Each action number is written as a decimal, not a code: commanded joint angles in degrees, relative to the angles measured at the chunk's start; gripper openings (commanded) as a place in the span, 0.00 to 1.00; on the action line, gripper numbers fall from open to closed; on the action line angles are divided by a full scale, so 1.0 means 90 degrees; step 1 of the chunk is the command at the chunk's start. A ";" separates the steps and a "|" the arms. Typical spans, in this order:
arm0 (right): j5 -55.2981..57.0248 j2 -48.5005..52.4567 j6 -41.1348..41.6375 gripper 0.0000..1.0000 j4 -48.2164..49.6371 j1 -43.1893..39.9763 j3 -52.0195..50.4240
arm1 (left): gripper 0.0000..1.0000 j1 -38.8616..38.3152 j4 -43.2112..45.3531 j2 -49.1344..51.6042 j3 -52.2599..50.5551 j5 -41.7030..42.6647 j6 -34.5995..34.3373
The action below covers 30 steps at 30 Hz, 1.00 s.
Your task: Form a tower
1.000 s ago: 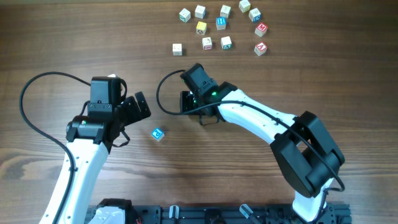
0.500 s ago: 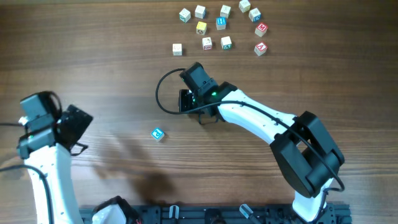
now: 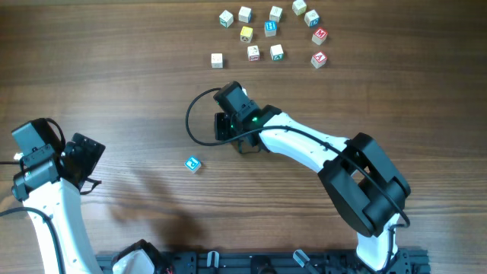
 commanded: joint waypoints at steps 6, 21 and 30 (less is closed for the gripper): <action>-0.0510 0.0066 -0.0075 0.74 0.0080 0.0005 0.0015 | 1.00 0.0041 -0.0002 -0.0058 0.0017 0.0053 -0.0083; -0.0432 -0.2402 -0.1547 1.00 0.0971 -0.2208 0.0272 | 1.00 0.0041 -0.0002 -0.0058 0.0017 0.0053 -0.0083; -0.0410 0.0925 -0.2072 1.00 0.0911 -0.2322 0.2868 | 1.00 0.0041 -0.0002 -0.0046 0.0017 0.0053 -0.0083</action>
